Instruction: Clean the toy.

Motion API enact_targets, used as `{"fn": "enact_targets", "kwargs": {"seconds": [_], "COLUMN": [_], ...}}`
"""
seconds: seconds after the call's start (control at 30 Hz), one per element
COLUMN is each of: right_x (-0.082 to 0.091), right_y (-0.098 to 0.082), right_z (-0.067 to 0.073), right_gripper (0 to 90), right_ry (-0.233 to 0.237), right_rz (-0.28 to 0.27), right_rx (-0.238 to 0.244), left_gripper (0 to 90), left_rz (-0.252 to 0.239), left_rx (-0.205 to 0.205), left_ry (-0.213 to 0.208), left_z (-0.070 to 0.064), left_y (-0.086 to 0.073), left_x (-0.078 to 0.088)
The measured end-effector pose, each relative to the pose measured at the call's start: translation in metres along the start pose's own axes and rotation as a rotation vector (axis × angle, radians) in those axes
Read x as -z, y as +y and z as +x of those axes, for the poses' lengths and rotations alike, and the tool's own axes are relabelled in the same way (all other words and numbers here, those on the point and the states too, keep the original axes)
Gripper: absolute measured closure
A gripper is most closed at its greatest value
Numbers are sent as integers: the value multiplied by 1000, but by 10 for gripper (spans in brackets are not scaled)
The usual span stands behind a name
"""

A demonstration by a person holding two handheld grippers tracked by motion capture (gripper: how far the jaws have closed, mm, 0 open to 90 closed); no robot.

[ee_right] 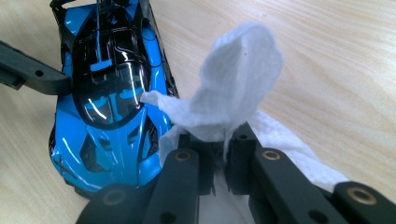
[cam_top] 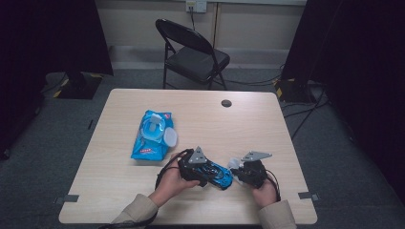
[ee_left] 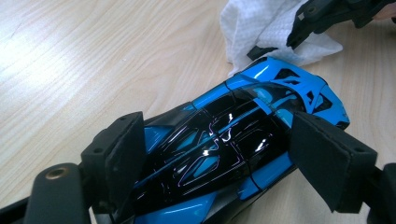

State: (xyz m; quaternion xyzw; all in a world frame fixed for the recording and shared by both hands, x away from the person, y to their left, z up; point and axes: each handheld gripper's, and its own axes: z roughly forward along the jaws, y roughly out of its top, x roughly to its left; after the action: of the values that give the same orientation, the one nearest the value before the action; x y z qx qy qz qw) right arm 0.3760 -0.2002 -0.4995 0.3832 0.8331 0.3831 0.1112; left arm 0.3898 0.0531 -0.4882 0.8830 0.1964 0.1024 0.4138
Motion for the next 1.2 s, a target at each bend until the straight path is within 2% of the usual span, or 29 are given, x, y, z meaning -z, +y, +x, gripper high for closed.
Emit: {"fn": "enact_targets", "kwargs": {"seconds": [0.43,0.77,1.0,1.2], "right_x": [10,15,20,24], "right_y": [-11,-15,-20,-24], "right_z": [3,8,15,21], "right_gripper": [839,840,840,841], "right_ry": [34,42,60,66], "right_rz": [-8,1,16,21], "right_rx": [-9,-7,5,-5], "left_gripper": [190,190,190,190], "left_rz": [1,0,0,1], "left_rx": [0,0,1,1], "left_ry": [2,2,5,6], "left_z": [0,0,0,0], "left_y": [0,0,0,0], "left_x": [0,0,0,1]}}
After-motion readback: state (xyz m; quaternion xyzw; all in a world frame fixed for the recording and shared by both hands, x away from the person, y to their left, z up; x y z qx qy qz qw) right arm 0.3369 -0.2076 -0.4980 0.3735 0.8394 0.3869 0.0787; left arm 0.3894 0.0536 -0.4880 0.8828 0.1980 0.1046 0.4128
